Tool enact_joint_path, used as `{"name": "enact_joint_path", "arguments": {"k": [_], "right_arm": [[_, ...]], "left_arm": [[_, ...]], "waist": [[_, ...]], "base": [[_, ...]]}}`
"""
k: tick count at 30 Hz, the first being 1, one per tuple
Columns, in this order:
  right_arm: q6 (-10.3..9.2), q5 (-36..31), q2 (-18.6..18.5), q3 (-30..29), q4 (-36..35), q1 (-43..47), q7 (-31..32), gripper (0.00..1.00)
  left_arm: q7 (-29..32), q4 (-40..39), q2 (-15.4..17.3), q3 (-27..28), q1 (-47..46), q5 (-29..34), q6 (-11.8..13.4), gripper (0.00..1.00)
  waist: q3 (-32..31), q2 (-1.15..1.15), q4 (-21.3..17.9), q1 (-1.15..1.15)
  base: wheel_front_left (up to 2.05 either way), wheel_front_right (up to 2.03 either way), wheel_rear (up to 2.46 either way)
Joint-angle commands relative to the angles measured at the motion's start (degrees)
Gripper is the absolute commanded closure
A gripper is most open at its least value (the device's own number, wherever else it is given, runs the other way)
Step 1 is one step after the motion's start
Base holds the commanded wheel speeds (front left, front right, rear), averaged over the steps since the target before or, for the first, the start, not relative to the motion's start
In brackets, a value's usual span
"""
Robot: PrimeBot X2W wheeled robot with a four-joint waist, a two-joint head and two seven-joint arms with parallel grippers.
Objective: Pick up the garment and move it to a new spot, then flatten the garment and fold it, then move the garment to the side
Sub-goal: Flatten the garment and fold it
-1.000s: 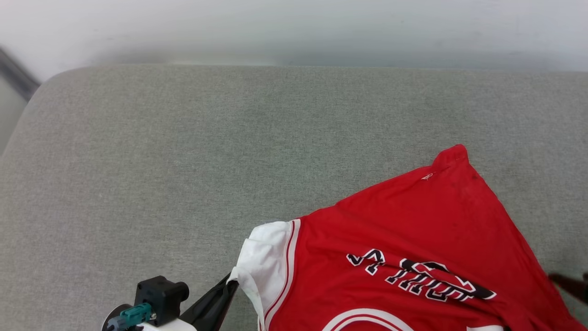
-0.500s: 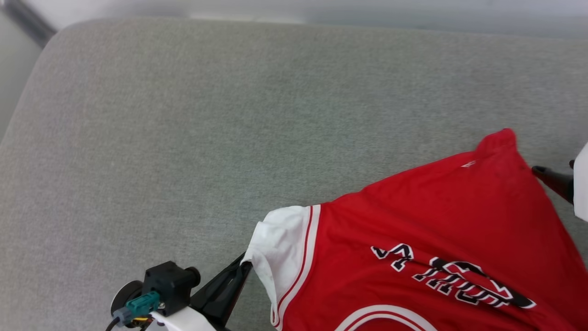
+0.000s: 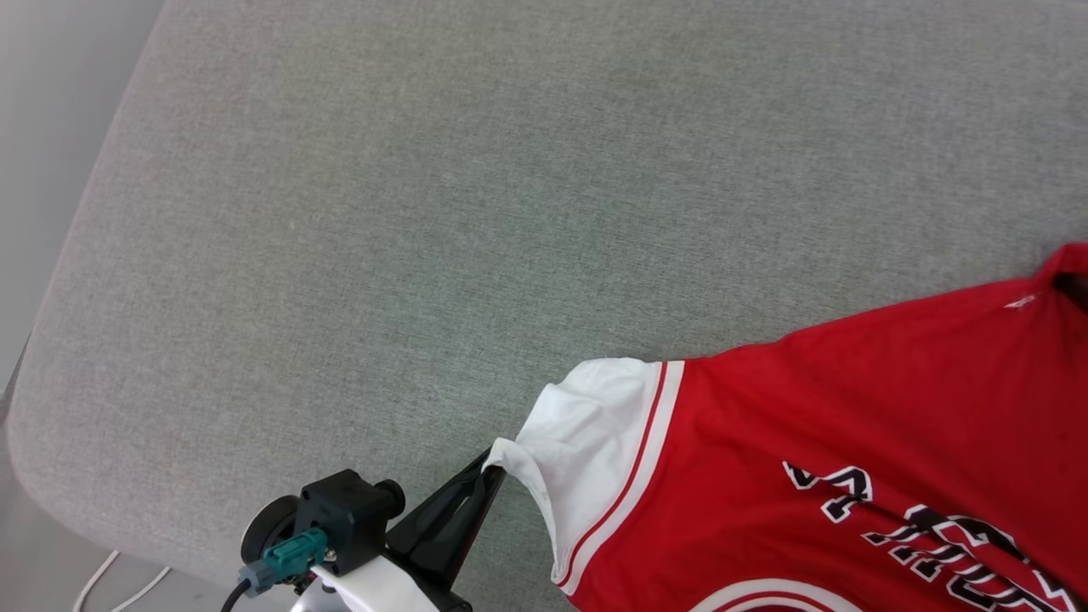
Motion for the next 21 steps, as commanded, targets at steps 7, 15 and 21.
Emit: {"name": "enact_joint_path", "arguments": {"k": [7, 15, 21], "right_arm": [[-0.02, -0.73, 0.48, 1.67, 5.52, 1.28, -0.78, 0.0], [-0.02, 0.61, -0.02, 3.86, 7.55, 4.13, 0.7, 1.0], [-0.02, 1.49, -0.35, 3.49, 6.45, 2.42, -3.95, 1.0]], "left_arm": [[-0.69, 0.3, -0.56, -0.32, -0.99, 0.19, -0.24, 1.0], [-0.52, 0.47, -0.71, -0.67, -1.34, 0.11, -0.24, 1.0], [-0.94, 0.17, -0.07, -0.06, -1.63, 0.4, 0.08, 1.0]], "waist": [[1.09, 0.0, 1.25, 0.0], [1.05, 0.0, 1.21, 0.0], [-1.04, 0.0, 0.01, 0.0]], "base": [[0.0, 0.0, 0.0], [0.0, 0.0, 0.0], [0.0, 0.0, 0.0]]}}
